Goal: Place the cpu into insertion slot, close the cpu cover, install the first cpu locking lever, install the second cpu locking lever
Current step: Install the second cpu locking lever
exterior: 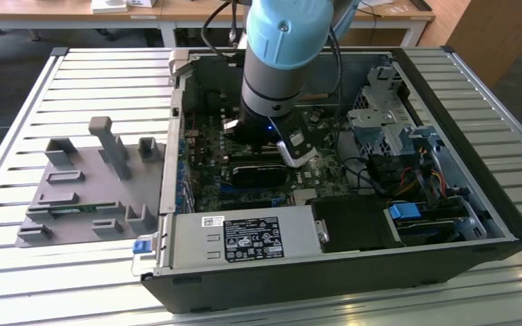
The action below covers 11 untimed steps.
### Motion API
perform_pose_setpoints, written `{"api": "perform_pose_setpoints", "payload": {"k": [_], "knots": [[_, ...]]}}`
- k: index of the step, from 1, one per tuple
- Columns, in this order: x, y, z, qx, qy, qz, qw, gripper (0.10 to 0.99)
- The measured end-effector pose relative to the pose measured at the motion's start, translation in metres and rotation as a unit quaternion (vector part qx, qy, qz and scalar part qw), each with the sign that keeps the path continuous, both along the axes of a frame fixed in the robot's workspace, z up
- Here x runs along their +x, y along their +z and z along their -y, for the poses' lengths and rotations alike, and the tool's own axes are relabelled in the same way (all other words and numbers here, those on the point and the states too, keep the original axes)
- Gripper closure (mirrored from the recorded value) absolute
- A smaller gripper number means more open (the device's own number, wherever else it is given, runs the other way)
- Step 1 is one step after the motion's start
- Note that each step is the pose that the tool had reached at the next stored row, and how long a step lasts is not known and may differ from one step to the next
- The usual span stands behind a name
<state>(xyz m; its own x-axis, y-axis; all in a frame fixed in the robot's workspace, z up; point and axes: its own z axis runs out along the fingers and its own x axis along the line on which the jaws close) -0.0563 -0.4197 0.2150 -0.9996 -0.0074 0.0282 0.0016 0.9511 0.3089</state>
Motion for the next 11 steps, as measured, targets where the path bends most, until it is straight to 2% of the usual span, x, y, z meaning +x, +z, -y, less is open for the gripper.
{"api": "perform_pose_setpoints", "payload": {"k": [2,3,5,6,7,11], "knots": [[-0.0007,-0.0018,0.0001,0.0013,0.000,0.0000,1.0000,0.980],[-0.0011,-0.0020,0.0004,0.0052,0.000,-0.0001,1.0000,0.980],[-0.0022,-0.0022,0.0016,0.0191,0.000,0.0000,0.9998,0.980],[-0.0027,-0.0023,0.0023,0.0235,0.000,0.0001,0.9997,0.980],[-0.0033,-0.0025,0.0031,0.0259,0.000,0.0000,0.9997,0.980],[-0.0055,-0.0050,0.0043,0.0268,0.000,0.0000,0.9996,0.980]]}}
